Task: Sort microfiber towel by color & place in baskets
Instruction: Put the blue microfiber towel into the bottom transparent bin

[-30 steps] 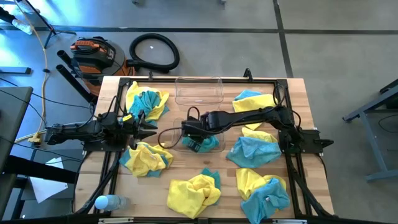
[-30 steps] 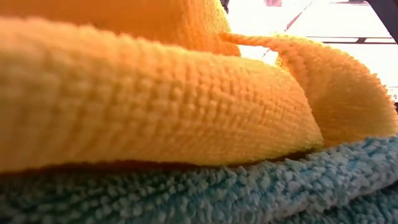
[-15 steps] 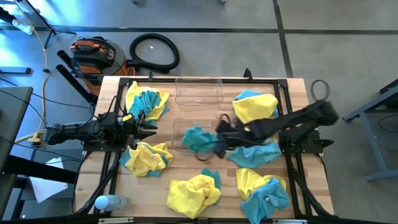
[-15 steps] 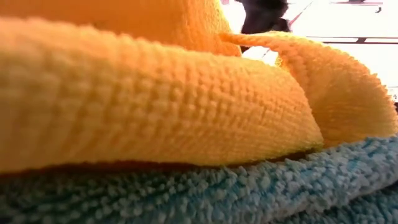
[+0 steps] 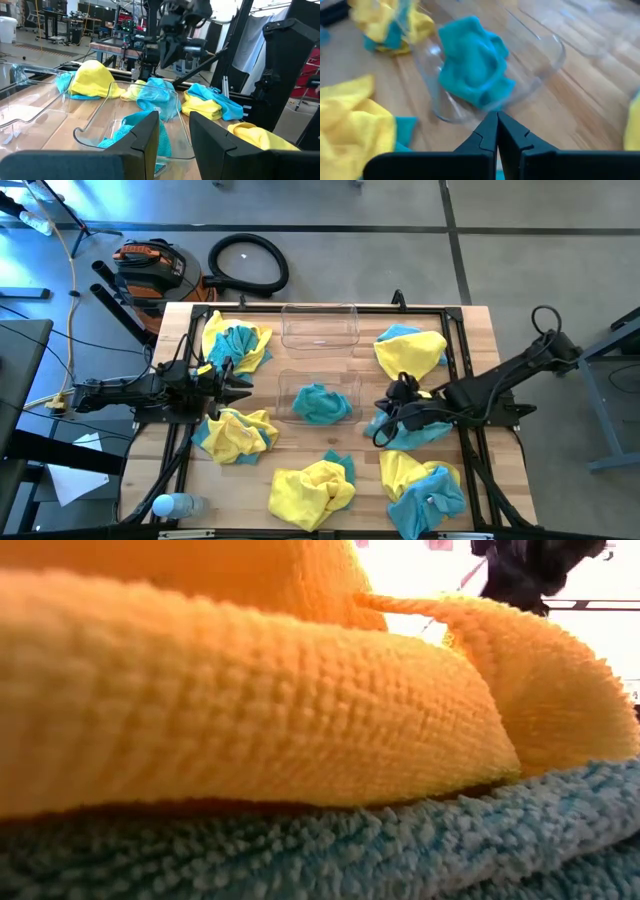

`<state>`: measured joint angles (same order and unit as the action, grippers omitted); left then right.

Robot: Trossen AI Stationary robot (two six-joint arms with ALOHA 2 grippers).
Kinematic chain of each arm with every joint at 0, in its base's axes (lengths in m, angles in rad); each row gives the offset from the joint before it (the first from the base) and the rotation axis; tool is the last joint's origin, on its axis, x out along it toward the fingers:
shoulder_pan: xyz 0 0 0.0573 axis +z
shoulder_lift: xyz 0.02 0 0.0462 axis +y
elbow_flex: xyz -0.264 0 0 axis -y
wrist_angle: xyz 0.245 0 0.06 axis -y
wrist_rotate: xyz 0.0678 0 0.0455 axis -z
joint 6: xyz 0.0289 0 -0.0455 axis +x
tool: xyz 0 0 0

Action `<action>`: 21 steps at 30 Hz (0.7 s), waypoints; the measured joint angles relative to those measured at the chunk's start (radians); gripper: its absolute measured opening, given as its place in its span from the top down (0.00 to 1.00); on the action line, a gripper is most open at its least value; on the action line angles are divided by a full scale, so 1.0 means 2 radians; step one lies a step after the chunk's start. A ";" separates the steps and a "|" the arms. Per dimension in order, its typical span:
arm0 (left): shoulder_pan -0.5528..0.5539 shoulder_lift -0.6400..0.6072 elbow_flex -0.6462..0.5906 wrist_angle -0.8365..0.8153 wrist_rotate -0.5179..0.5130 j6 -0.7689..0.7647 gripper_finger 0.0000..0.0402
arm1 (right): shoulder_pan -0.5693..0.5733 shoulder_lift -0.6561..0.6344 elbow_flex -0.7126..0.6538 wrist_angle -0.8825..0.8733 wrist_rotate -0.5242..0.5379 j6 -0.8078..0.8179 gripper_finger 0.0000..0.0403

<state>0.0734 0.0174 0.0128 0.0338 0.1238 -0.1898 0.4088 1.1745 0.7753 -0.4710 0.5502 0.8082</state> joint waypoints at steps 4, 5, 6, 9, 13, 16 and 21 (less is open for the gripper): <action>0.000 0.000 0.000 0.000 -0.007 0.008 0.76 | 0.000 -0.002 -0.033 0.007 0.000 -0.003 0.99; 0.000 0.000 0.000 0.000 -0.014 0.012 0.76 | 0.000 -0.002 -0.039 0.007 0.000 -0.002 0.99; 0.000 0.000 0.000 0.000 -0.023 0.016 0.76 | 0.000 -0.002 -0.045 0.007 0.000 -0.002 0.99; 0.000 0.000 0.000 -0.001 -0.033 0.018 0.76 | 0.002 -0.002 -0.057 0.006 -0.002 -0.002 0.99; 0.000 0.000 0.000 -0.006 -0.049 0.019 0.76 | 0.009 -0.002 -0.060 0.002 -0.004 -0.014 0.99; 0.000 0.000 0.000 -0.006 -0.090 0.018 0.76 | 0.013 -0.002 -0.060 0.000 -0.003 -0.029 0.99; 0.000 0.006 0.000 -0.003 -0.134 -0.010 0.76 | 0.013 -0.002 -0.060 -0.001 -0.004 -0.024 0.99</action>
<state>0.0734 0.0303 0.0135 0.0277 -0.1436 -0.2093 0.4347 1.1706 0.6548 -0.4721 0.5430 0.7597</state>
